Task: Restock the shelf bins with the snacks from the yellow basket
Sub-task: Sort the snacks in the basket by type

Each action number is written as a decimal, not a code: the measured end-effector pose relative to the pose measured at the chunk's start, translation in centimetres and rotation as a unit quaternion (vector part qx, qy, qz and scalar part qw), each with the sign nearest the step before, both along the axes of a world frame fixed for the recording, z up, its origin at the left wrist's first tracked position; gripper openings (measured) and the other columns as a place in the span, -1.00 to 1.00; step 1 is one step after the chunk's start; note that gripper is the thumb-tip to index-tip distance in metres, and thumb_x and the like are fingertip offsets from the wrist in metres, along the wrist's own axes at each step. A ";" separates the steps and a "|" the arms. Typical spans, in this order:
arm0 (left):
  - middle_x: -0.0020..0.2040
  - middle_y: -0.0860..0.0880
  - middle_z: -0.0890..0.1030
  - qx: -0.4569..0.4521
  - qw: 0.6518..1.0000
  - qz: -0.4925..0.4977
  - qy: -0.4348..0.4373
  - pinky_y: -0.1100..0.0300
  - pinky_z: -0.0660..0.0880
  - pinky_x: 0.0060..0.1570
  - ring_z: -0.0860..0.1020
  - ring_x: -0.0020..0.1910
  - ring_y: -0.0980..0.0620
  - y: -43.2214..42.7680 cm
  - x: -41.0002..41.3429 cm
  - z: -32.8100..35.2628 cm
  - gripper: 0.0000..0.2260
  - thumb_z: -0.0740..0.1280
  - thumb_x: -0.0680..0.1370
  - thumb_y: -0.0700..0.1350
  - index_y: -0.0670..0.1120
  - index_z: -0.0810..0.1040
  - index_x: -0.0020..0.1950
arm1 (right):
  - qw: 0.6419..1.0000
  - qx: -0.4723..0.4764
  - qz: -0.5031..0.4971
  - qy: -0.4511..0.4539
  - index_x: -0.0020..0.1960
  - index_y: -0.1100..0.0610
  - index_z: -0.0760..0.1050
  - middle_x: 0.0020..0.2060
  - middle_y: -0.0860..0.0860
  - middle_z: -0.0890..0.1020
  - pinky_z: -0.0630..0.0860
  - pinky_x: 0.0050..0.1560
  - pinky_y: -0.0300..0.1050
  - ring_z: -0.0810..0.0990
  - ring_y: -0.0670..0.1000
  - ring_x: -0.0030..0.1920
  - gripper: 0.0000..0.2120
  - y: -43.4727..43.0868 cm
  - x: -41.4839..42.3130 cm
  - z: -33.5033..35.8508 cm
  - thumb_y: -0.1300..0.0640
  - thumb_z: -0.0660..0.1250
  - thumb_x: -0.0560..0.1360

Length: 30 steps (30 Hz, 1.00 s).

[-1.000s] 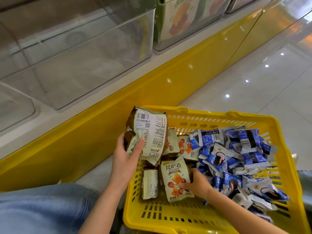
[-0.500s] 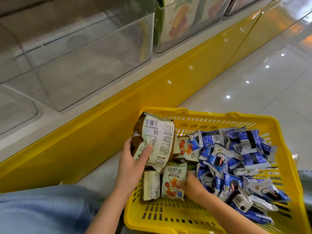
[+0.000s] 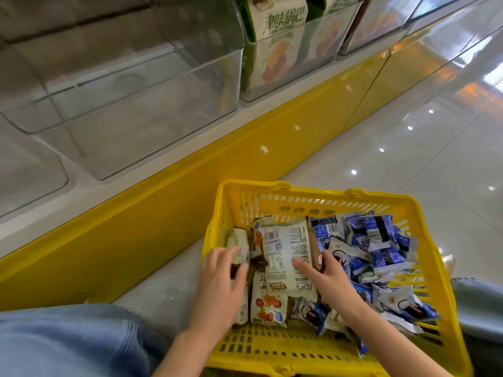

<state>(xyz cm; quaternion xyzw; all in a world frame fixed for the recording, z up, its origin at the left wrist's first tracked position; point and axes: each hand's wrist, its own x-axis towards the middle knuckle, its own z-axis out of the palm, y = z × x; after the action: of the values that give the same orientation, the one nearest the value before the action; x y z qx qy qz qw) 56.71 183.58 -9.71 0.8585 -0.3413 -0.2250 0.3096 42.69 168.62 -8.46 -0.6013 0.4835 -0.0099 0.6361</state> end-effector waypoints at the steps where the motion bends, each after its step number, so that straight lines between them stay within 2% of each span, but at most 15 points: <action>1: 0.18 0.13 0.31 -0.022 0.998 0.037 -0.050 0.24 0.23 0.18 0.19 0.17 0.27 0.3 0.7 0.0 -0.61 0.11 0.55 0.10 0.00 0.34 0.35 | 1.000 -0.013 0.003 0.021 0.25 0.05 0.34 0.05 -0.06 0.62 0.57 0.04 -0.11 0.63 -0.08 0.00 -0.48 -0.1 -0.4 -0.6 -0.11 0.41 0.38; 3: 0.20 0.03 0.36 -0.037 0.991 0.098 -0.084 0.21 0.28 0.13 0.25 0.17 0.20 0.8 2.2 -0.5 -0.60 0.15 0.56 0.04 -0.09 0.33 0.35 | 0.998 -0.020 0.014 0.065 0.25 0.11 0.30 0.03 -0.03 0.59 0.59 -0.13 -0.21 0.63 -0.08 -0.05 -0.51 0.2 -0.8 -2.3 -0.04 0.39 0.44; 5: 0.23 0.00 0.40 -0.004 0.993 0.119 0.000 0.15 0.37 0.16 0.37 0.19 0.09 1.1 3.2 -1.3 -0.64 0.12 0.59 0.02 -0.08 0.32 0.35 | 0.995 -0.012 0.030 0.099 0.26 0.14 0.27 0.02 0.00 0.58 0.60 -0.17 -0.21 0.63 -0.06 -0.08 -0.51 1.1 -0.7 -4.1 -0.04 0.36 0.46; 7: 0.15 -0.01 0.50 -0.001 0.984 0.120 0.128 0.03 0.46 0.11 0.49 0.09 0.03 1.1 3.2 -2.3 -0.75 0.07 0.62 0.03 -0.02 0.38 0.21 | 0.992 0.033 0.033 0.115 0.28 0.14 0.25 0.08 0.05 0.58 0.61 -0.01 -0.06 0.63 0.00 -0.01 -0.51 2.2 -0.2 -6.2 -0.05 0.34 0.48; 8: 0.08 -0.02 0.53 -0.018 0.979 0.127 0.157 0.02 0.48 0.06 0.51 0.04 0.03 1.0 3.0 -2.6 -0.78 0.05 0.62 0.04 -0.01 0.40 0.14 | 0.989 0.059 0.040 0.126 0.30 0.15 0.26 0.11 0.07 0.57 0.58 0.07 -0.01 0.61 0.03 0.04 -0.50 2.8 -0.1 -7.1 -0.05 0.33 0.49; 11: -0.02 0.04 0.55 -0.056 0.978 0.145 0.138 0.13 0.47 -0.07 0.54 -0.03 0.08 1.0 2.7 -3.1 -0.78 0.05 0.61 0.07 0.01 0.41 0.07 | 0.964 0.059 0.155 0.209 0.37 0.16 0.28 0.25 0.07 0.51 0.47 0.22 -0.09 0.52 0.04 0.20 -0.49 3.9 -0.1 -9.5 -0.06 0.27 0.53; 12: -0.04 0.06 0.55 -0.061 0.979 0.147 0.127 0.15 0.47 -0.09 0.53 -0.04 0.11 1.0 2.6 -3.2 -0.77 0.04 0.60 0.08 0.01 0.41 0.07 | 0.947 0.018 0.194 0.254 0.38 0.17 0.26 0.29 0.08 0.47 0.46 0.23 -0.09 0.48 0.05 0.24 -0.47 3.8 -0.1 -9.8 -0.08 0.26 0.53; 14: -0.06 0.06 0.54 -0.059 0.981 0.150 0.106 0.11 0.49 -0.10 0.52 -0.08 0.13 0.9 2.6 -3.3 -0.74 0.03 0.59 0.10 0.00 0.41 0.07 | 0.902 -0.154 0.237 0.328 0.40 0.18 0.17 0.32 0.09 0.38 0.41 0.27 -0.10 0.40 0.06 0.30 -0.39 3.3 0.0 -9.5 -0.12 0.27 0.51; 15: -0.07 0.05 0.54 -0.058 0.982 0.151 0.098 0.07 0.50 -0.10 0.52 -0.10 0.13 0.9 2.6 -3.3 -0.73 0.03 0.59 0.10 -0.01 0.41 0.07 | 0.879 -0.257 0.242 0.320 0.42 0.16 0.13 0.33 0.07 0.34 0.36 0.29 -0.12 0.35 0.04 0.33 -0.37 3.0 0.4 -9.0 -0.12 0.27 0.51; 16: -0.08 0.05 0.54 -0.058 0.983 0.151 0.091 0.04 0.51 -0.09 0.52 -0.11 0.12 0.9 2.6 -3.4 -0.73 0.03 0.59 0.10 -0.02 0.41 0.06 | 0.875 -0.325 0.233 0.274 0.43 0.13 0.13 0.33 0.03 0.34 0.33 0.30 -0.16 0.34 0.00 0.33 -0.39 2.7 0.9 -8.4 -0.12 0.25 0.52; 18: -0.10 0.04 0.54 -0.061 0.983 0.151 0.080 0.02 0.51 -0.10 0.52 -0.13 0.13 0.8 2.6 -3.5 -0.73 0.03 0.59 0.09 -0.03 0.41 0.05 | 0.910 -0.326 0.206 0.153 0.40 0.07 0.19 0.30 -0.03 0.38 0.35 0.25 -0.23 0.39 -0.07 0.28 -0.49 2.4 2.9 -7.1 -0.12 0.20 0.54; 20: -0.13 0.04 0.54 -0.065 0.983 0.152 0.074 0.01 0.51 -0.14 0.52 -0.16 0.12 0.8 2.6 -3.7 -0.75 0.04 0.59 0.08 -0.03 0.41 0.02 | 0.936 -0.264 0.211 0.101 0.39 0.07 0.24 0.28 -0.02 0.41 0.38 0.22 -0.22 0.42 -0.07 0.24 -0.50 2.7 5.7 -6.8 -0.15 0.17 0.55; 25: -0.16 0.10 0.51 -0.068 0.984 0.150 0.069 0.23 0.44 -0.24 0.48 -0.19 0.21 0.8 2.7 -3.9 -0.79 0.04 0.59 0.07 0.01 0.40 -0.01 | 0.967 -0.138 0.173 0.130 0.44 0.22 0.08 0.38 0.15 0.28 0.35 0.28 -0.06 0.36 0.12 0.35 -0.34 5.0 11.9 -8.8 -0.11 0.25 0.53; 28: -0.17 0.06 0.52 -0.065 0.985 0.146 0.065 0.23 0.41 -0.28 0.49 -0.21 0.16 0.8 2.7 -4.0 -0.78 0.04 0.59 0.07 -0.01 0.39 -0.03 | 0.975 -0.093 0.133 0.155 0.39 0.23 0.13 0.31 0.16 0.38 0.41 0.24 -0.04 0.42 0.14 0.28 -0.36 4.7 12.3 -10.0 -0.02 0.35 0.48; 30: -0.19 0.03 0.52 -0.067 0.985 0.144 0.063 0.18 0.43 -0.28 0.50 -0.23 0.11 0.9 2.8 -4.0 -0.73 0.01 0.56 0.11 -0.03 0.38 -0.04 | 0.980 -0.091 0.109 0.136 0.38 0.20 0.16 0.25 0.12 0.46 0.45 0.13 -0.12 0.48 0.09 0.21 -0.42 4.0 11.8 -10.1 0.09 0.36 0.48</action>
<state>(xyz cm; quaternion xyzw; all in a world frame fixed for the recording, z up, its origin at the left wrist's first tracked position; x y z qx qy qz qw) 59.47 184.45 -13.72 0.8603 -0.2085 -0.2084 0.4160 54.46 172.60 -18.59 -0.7012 0.4944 0.0978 0.5043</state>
